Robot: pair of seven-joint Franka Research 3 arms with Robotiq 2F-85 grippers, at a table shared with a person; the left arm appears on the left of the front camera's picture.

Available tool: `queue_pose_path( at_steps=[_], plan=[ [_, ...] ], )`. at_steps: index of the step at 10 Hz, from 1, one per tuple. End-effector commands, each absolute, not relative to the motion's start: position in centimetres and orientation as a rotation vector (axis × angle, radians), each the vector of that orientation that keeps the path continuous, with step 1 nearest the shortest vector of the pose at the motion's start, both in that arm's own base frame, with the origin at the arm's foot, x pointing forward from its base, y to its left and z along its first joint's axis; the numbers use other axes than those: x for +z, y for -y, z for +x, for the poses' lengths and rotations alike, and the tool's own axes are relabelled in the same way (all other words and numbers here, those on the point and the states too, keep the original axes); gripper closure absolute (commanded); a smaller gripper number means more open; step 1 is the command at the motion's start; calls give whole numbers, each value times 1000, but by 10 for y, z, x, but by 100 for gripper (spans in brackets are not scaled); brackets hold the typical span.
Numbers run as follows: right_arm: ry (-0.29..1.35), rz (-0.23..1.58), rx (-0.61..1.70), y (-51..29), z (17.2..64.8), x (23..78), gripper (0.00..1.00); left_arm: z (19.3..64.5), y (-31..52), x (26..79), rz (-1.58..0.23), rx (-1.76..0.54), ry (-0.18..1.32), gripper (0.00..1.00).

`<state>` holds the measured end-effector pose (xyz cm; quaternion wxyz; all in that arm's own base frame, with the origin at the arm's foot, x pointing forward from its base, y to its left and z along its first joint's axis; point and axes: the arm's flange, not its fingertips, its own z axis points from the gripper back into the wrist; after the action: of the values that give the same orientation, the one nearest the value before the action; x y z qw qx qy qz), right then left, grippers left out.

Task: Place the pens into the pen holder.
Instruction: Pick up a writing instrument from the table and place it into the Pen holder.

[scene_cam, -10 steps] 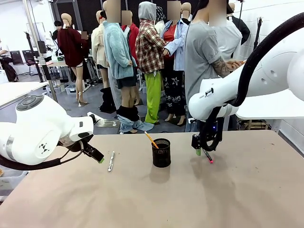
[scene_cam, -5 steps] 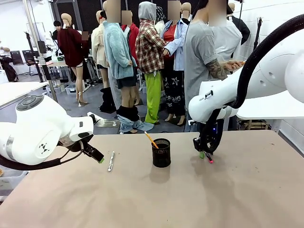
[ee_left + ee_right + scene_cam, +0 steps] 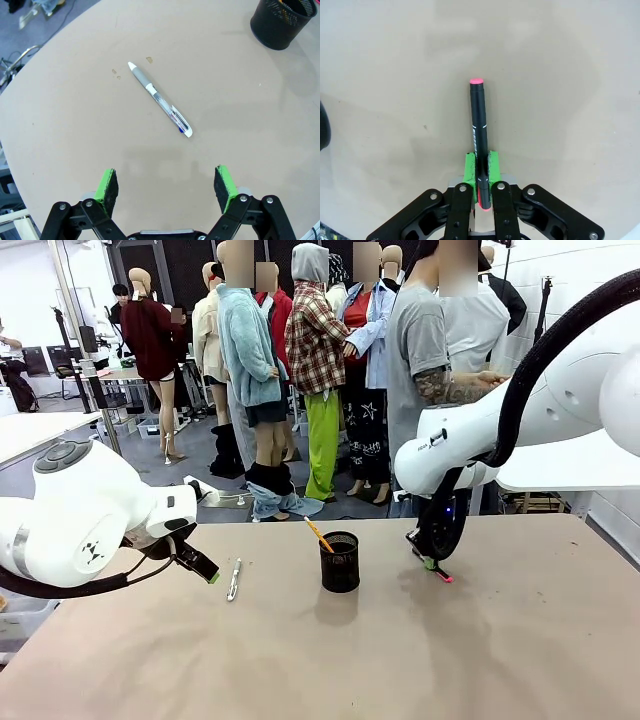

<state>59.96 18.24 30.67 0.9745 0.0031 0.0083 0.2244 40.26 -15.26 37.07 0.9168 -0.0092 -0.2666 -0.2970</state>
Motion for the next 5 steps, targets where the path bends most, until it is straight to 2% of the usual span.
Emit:
queue_pose_path(
  at_steps=[1,5],
  plan=[
    [19,55,547,-185,592,326,100,403,151,371,-21,-607,550,0],
    [210,276,693,-179,566,382,100,403,151,371,-21,-607,550,0]
  ],
)
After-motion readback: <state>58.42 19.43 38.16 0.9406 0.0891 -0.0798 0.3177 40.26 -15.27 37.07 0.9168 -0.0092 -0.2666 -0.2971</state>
